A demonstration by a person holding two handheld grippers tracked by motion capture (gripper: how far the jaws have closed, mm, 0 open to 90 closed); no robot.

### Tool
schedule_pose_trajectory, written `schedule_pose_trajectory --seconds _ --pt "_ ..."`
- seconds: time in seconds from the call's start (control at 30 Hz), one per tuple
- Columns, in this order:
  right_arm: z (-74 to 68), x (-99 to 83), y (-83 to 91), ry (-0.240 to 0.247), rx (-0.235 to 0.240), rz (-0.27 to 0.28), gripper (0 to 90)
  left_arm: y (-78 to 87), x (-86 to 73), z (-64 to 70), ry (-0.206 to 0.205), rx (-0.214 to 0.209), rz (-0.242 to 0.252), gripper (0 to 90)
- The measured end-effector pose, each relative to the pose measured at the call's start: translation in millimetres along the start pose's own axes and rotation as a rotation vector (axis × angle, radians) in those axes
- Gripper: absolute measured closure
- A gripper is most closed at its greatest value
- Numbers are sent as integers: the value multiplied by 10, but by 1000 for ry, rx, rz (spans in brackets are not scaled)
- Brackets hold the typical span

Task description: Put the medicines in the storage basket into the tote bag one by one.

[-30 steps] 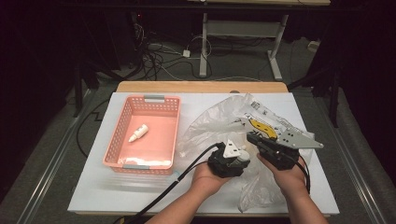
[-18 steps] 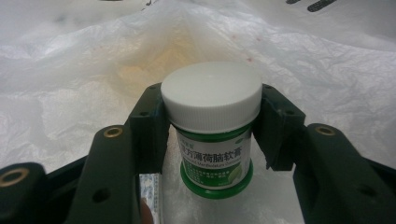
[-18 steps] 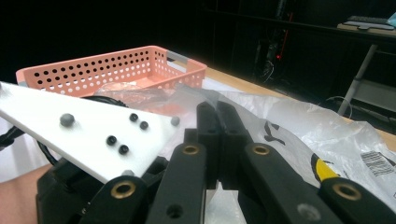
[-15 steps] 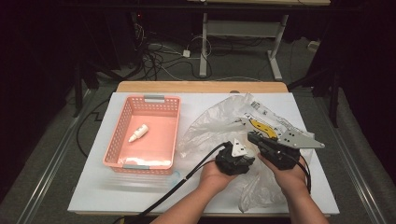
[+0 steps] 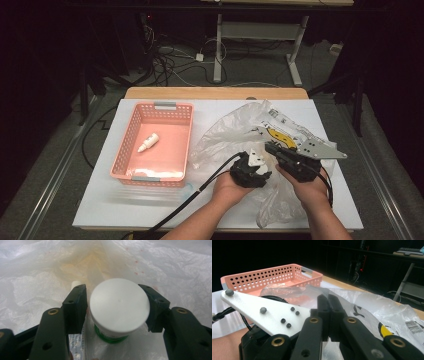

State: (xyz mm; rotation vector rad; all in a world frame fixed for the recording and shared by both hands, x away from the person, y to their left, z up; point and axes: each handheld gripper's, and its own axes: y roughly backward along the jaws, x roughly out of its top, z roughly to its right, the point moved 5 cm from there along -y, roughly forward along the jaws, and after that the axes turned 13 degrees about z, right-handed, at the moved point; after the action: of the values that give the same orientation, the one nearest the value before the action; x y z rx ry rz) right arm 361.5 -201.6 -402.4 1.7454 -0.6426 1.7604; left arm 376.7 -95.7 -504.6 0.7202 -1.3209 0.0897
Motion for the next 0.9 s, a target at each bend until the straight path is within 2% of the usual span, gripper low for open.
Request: schedule_pose_trajectory --seconds 0.1,0.13,0.17,0.2,0.23,0.3,0.4,0.47,0.57,0.73,0.83,0.9 --pt "-2 1 -1 2 1 0 900 9 -1 2 7 -7 -4 387" --pt "-1 1 0 3 1 0 900 27 -1 -5 -8 -13 -15 387" --pt "-1 3 0 1 0 1 900 32 6 5 4 -8 3 382" --pt "0 3 1 1 0 2 900 52 14 -5 -3 3 4 359" --pt "2 4 3 0 -1 2 900 74 16 6 8 -12 7 357" --pt "4 4 5 0 -2 1 900 129 22 -7 -3 -17 7 349" --pt "4 3 4 1 -3 1 900 181 15 8 16 -36 13 316" --pt "1 2 3 2 -2 1 900 224 10 9 18 -37 15 274" --pt "-2 8 6 5 -2 1 900 303 -1 29 26 -47 31 262" --pt "-6 10 4 1 -4 1 900 423 -34 55 34 -44 32 150" --pt "-16 8 -4 1 -1 -1 900 493 -45 55 32 -39 46 142" --pt "-19 7 -7 2 0 -2 900 530 -57 50 44 -35 43 72"
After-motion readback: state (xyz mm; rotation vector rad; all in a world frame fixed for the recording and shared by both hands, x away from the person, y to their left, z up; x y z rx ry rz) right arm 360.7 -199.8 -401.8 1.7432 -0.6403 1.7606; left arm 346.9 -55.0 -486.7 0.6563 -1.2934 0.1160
